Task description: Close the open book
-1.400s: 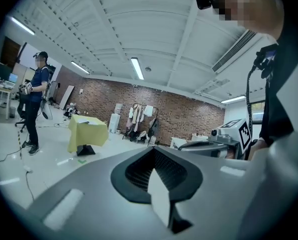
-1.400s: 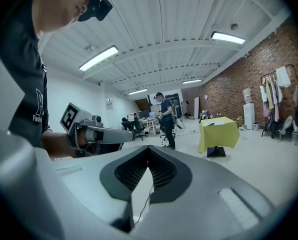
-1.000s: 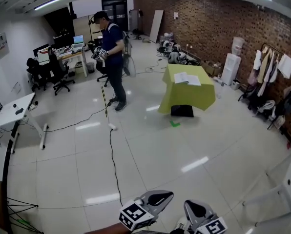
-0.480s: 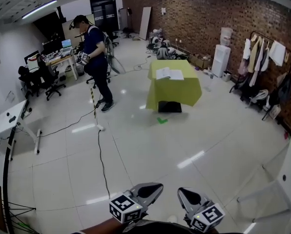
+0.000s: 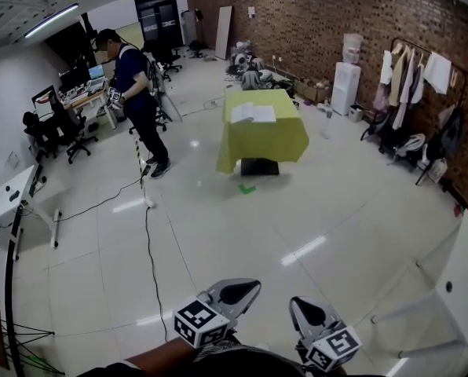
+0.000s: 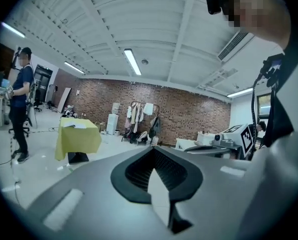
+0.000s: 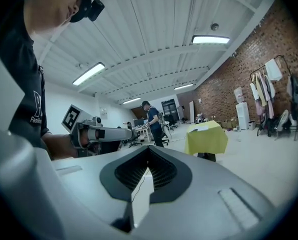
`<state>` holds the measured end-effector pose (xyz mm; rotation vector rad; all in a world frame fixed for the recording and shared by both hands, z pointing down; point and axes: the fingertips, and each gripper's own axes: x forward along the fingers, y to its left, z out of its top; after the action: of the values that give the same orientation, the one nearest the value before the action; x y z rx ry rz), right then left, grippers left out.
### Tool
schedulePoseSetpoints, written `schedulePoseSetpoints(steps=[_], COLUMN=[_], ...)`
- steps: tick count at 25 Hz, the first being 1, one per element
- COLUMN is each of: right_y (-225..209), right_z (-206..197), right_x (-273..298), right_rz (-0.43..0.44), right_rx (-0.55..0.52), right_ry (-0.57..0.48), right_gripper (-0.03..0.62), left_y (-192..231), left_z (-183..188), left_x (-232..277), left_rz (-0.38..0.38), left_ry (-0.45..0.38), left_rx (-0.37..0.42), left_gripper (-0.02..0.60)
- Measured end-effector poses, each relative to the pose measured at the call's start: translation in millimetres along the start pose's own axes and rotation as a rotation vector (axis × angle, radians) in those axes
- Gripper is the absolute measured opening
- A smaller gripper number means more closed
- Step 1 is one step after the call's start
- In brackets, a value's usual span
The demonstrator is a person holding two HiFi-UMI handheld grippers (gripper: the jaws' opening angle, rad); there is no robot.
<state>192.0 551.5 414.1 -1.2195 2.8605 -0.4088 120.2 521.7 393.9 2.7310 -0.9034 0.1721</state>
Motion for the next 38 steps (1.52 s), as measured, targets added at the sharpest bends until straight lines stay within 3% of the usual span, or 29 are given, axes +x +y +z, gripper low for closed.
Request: schedulePoseSetpoints(steps=[8, 14, 19, 25, 38], right_y=[-22, -33, -45, -43, -50], right_z=[-3, 6, 23, 45, 53], right_x=[20, 70, 133, 224, 364], right_rz=[0.047, 0.059, 0.069, 0.07, -0.032], right_rx=[0.011, -0.019, -0.044, -0.125, -0.103], right_ry=[0.027, 0.062, 0.095, 0.096, 0.148], right_gripper=[0.006, 0.006, 0.006, 0.006, 0.006], left_y=[21, 65, 112, 203, 342], left_z=[-5, -3, 14, 43, 48], left_x=[13, 18, 18, -4, -13], left_rz=[0.049, 0.053, 0.043, 0.062, -0.038], left_ry=[0.019, 0.009, -0.021, -0.089, 0.01], left_rx=[-0.044, -0.06, -0.046, 0.013, -0.015], left_gripper=[0.007, 0.007, 0.008, 0.006, 0.007])
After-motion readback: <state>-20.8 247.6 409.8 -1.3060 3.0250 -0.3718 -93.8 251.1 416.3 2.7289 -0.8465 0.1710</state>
